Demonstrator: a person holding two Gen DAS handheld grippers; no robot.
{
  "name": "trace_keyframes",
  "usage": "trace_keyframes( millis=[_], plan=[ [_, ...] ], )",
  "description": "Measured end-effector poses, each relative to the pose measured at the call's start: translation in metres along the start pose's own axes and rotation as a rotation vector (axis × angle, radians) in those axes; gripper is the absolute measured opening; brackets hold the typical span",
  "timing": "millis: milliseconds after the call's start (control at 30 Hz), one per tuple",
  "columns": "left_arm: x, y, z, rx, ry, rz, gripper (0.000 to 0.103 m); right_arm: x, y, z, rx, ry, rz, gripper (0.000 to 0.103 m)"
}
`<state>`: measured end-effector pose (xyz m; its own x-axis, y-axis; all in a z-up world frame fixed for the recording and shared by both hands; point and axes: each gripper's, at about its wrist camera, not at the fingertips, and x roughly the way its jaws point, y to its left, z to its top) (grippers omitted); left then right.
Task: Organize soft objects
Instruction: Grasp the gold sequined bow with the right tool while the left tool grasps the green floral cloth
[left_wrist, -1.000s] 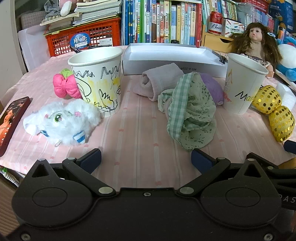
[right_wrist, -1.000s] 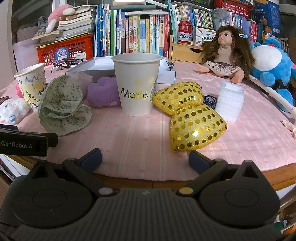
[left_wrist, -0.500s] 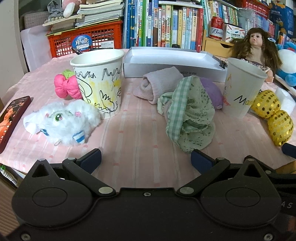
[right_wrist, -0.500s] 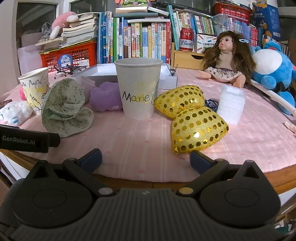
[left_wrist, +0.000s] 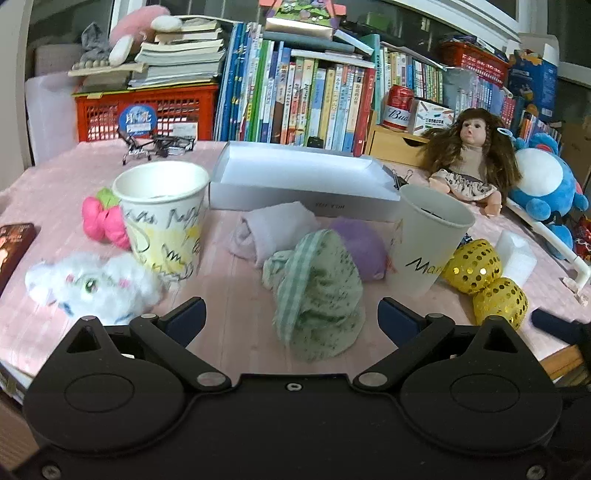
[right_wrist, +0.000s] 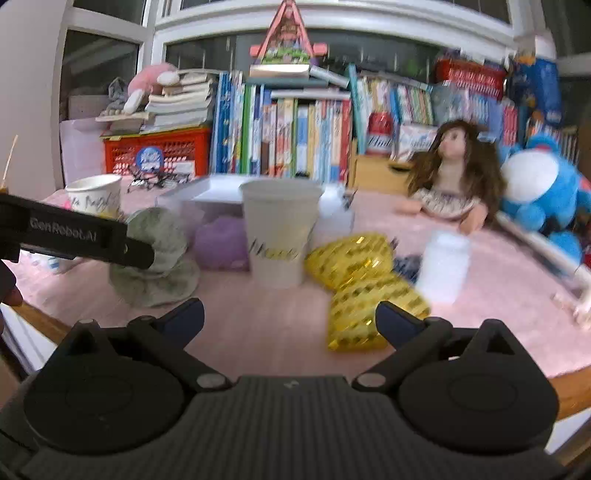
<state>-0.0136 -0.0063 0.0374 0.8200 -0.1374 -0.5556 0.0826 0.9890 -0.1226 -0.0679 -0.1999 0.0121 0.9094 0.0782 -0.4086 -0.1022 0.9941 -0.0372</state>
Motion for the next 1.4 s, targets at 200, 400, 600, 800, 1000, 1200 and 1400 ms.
trace_keyframes(
  millis=[200,400,600,800,1000,1200,1400],
  plan=[
    [0.014,-0.012,0.001,0.005,-0.027,0.002,0.099,0.012,-0.021,0.005,-0.012,-0.001,-0.087,0.102],
    [0.031,-0.018,-0.004,0.005,-0.007,-0.016,0.099,0.031,-0.038,0.003,-0.008,0.041,-0.136,0.099],
    [0.040,-0.023,-0.006,0.013,-0.018,0.004,0.098,0.042,-0.043,0.003,0.005,0.056,-0.146,0.098],
    [0.048,-0.025,-0.006,0.008,-0.005,0.021,0.094,0.047,-0.043,0.001,-0.002,0.069,-0.146,0.095],
    [0.058,-0.022,-0.008,-0.011,0.027,0.007,0.079,0.052,-0.044,0.000,-0.001,0.081,-0.141,0.092],
    [0.057,-0.024,-0.012,0.005,0.020,0.006,0.063,0.055,-0.040,-0.002,-0.006,0.089,-0.140,0.089],
    [0.056,-0.026,-0.009,0.028,0.023,0.016,0.046,0.055,-0.040,-0.002,0.005,0.094,-0.137,0.080]
  ],
)
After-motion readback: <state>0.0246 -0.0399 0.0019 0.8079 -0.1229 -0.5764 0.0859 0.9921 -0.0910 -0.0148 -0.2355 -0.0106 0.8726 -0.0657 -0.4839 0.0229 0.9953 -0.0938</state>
